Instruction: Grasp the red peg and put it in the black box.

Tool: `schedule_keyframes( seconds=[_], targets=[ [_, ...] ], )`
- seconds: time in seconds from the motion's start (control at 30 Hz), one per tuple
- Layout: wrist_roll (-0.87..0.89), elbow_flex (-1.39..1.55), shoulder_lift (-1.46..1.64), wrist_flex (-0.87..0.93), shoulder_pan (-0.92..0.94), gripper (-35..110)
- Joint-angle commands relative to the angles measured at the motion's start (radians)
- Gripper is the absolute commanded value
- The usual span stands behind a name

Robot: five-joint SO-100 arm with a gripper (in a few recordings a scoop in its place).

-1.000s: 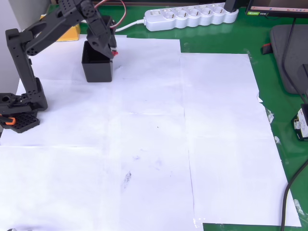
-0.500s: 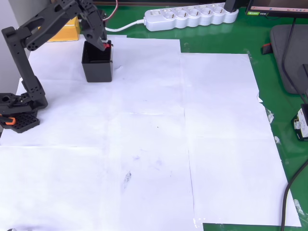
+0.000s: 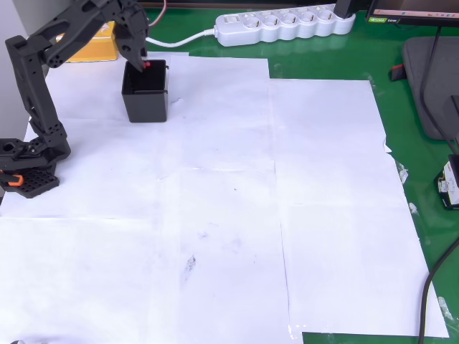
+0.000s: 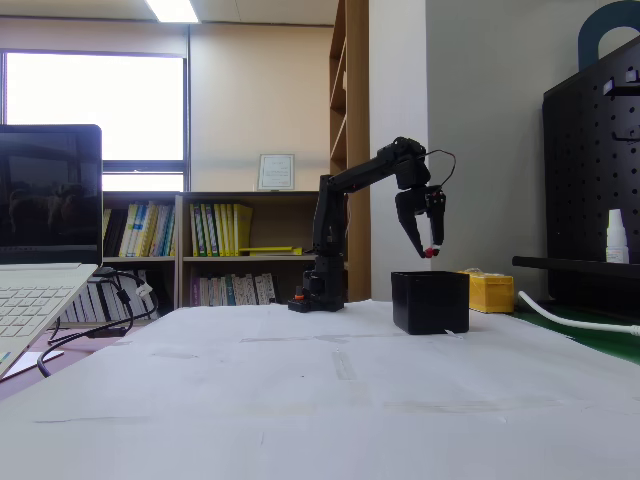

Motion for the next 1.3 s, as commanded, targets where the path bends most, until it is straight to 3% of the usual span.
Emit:
schedule_keyframes(
  seconds=[0.0,0.73,0.9,1.27],
  targets=[
    [-0.015,0.021,-0.017,0.005,-0.008,0],
    [-0.032,-0.049,-0.003,-0.029,0.035,3],
    [-0.032,-0.044,-0.002,-0.026,0.035,23],
    [-0.044,0.008,0.003,-0.008,0.041,31]
  ],
)
